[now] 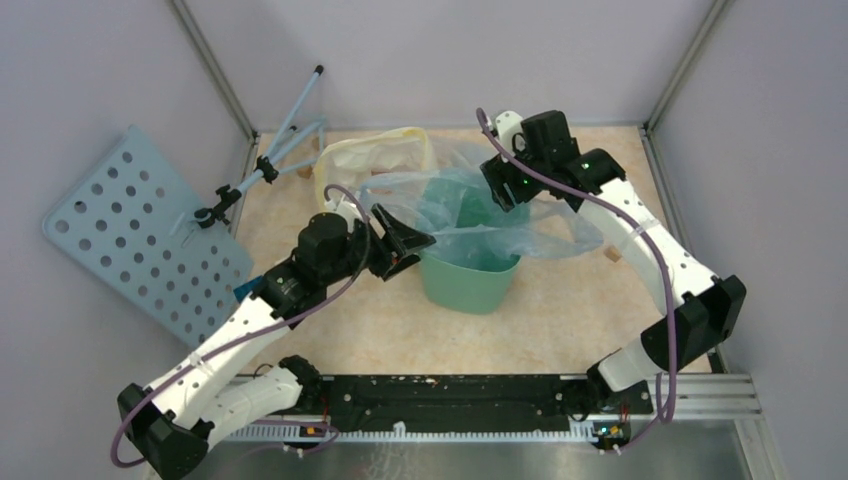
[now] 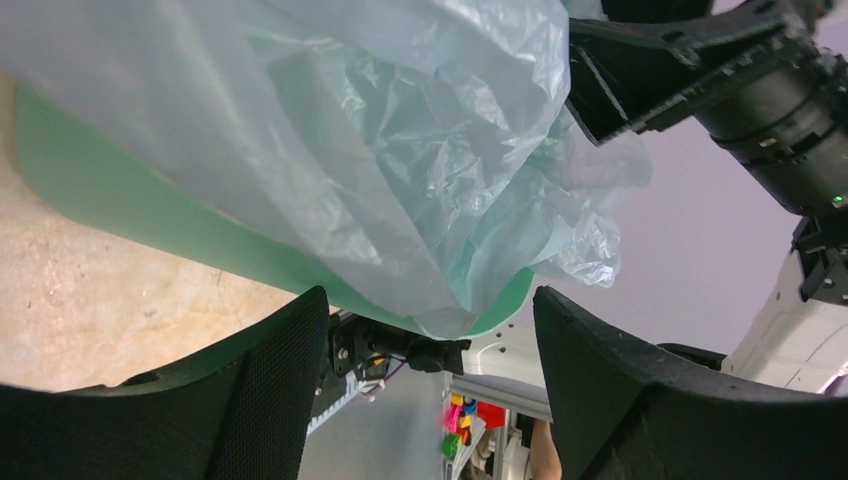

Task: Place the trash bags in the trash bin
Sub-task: Place the trash bag in the trash bin.

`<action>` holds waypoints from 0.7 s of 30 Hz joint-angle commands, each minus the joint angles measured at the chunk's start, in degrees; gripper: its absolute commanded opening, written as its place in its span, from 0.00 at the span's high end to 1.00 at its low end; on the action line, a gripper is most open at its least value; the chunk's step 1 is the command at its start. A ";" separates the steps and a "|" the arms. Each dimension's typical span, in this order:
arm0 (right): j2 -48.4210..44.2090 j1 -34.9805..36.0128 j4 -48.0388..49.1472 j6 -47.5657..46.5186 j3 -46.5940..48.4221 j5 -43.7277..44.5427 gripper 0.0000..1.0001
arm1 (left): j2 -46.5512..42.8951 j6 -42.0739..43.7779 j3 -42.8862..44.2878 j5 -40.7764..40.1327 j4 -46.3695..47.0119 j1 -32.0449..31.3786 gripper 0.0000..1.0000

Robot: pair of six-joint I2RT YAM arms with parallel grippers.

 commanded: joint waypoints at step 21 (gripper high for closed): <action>-13.88 1.26 -7.21 24.42 -8.51 -0.52 0.36 | 17.38 11.75 6.60 15.26 18.98 12.33 0.54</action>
